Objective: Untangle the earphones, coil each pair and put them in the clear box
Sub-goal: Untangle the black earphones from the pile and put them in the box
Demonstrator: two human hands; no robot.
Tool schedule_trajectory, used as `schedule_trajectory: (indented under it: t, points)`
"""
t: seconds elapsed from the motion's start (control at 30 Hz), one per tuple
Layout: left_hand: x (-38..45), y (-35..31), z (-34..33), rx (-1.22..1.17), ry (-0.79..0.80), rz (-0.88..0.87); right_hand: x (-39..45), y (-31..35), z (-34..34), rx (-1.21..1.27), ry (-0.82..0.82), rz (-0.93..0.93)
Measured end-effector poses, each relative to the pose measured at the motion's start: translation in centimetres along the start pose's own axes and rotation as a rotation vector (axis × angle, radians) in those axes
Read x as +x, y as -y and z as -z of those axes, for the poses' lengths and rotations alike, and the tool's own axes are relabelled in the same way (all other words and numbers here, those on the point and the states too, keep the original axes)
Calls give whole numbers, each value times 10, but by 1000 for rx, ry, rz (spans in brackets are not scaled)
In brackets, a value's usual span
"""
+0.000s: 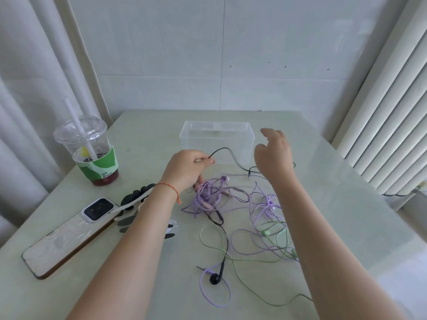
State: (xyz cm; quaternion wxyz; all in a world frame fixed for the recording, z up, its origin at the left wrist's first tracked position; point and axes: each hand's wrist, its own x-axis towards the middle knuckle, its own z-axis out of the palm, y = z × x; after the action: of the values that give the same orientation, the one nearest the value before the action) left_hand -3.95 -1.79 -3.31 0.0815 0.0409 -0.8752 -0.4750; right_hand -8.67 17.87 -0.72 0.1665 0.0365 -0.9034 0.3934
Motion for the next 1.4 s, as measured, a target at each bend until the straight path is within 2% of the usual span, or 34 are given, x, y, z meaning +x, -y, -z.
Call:
schedule_trajectory:
  t: [0.1,0.2,0.23,0.3,0.4,0.47,0.53,0.63,0.7,0.77,0.83,0.97,1.23,1.33,1.4]
  points:
    - [-1,-5,-1,127,-21,-93,-9,19,0,137,87,154]
    - [-2,-10,-4,166,22,-153,-18,32,0,269,366,249]
    - [-2,-12,-5,160,32,-169,-20,33,0,261,447,261]
    - [-2,-15,-7,73,38,-146,-22,34,-2,183,504,270]
    - [-5,-22,-2,-267,57,-49,-20,29,0,131,494,228]
    - [-7,-25,2,-360,71,-70,-19,27,3,107,502,213]
    - [-8,-24,5,-320,101,-102,-16,26,4,118,447,214]
    - [-7,-16,5,-200,158,-129,-9,24,6,235,245,148]
    - [-5,-9,5,-105,183,-101,-6,22,9,315,113,81]
    - [-5,-4,3,-34,239,-70,-5,23,14,374,53,35]
    - [-6,-4,0,12,253,-64,-5,25,16,448,48,-11]
    - [-2,-4,-4,39,95,-35,-8,28,20,683,88,-111]
    - [-4,-13,-2,-244,18,14,-5,24,22,1234,182,-423]
    - [-5,-16,-1,-442,-3,23,-1,20,21,1341,153,-515]
    - [-5,-16,0,-484,-46,27,2,15,21,1360,122,-564]
